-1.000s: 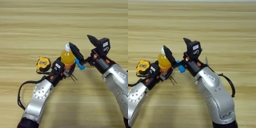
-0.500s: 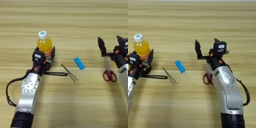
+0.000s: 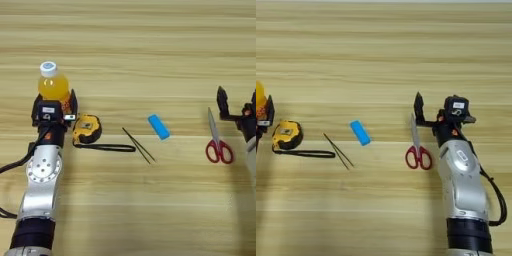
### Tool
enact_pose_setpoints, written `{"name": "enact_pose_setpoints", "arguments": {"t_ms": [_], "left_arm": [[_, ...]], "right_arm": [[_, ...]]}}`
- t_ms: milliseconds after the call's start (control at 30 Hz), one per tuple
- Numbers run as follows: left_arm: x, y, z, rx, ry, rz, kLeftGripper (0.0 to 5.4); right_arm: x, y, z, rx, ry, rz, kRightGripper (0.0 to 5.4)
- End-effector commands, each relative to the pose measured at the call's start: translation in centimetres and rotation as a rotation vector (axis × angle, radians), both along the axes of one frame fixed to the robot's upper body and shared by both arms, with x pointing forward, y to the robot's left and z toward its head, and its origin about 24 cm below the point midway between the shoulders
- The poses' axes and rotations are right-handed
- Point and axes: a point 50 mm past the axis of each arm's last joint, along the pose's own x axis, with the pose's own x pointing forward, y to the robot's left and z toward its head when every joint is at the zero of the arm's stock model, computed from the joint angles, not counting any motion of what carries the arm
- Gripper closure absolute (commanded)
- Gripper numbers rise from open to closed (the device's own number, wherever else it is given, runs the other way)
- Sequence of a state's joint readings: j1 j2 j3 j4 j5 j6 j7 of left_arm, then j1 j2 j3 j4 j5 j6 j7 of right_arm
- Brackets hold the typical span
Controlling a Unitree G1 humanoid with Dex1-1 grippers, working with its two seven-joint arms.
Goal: Move the objects on the table
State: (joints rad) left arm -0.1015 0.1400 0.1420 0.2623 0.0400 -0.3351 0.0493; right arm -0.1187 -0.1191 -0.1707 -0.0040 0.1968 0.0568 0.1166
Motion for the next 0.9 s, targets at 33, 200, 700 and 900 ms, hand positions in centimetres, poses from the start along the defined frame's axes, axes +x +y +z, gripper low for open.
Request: {"name": "enact_pose_setpoints", "arguments": {"t_ms": [33,200,700,900], "left_arm": [[0.6,1.3,0.9,0.028,-0.048,0.055,1.99],[0.8,2.0,0.3,0.033,-0.027,0.085,1.99],[1.1,1.8,-2.5,-0.019,0.077,0.120,1.99],[0.8,1.9,-4.1,-0.048,0.114,0.154,1.99]], "right_arm": [[0.3,0.3,0.3,-0.002,-0.018,0.013,0.00],[0.3,0.7,0.3,0.002,-0.017,0.023,0.00],[0.3,1.6,0.2,0.020,-0.012,0.051,0.00],[0.1,2.0,0.2,0.026,-0.013,0.060,0.00]]}}
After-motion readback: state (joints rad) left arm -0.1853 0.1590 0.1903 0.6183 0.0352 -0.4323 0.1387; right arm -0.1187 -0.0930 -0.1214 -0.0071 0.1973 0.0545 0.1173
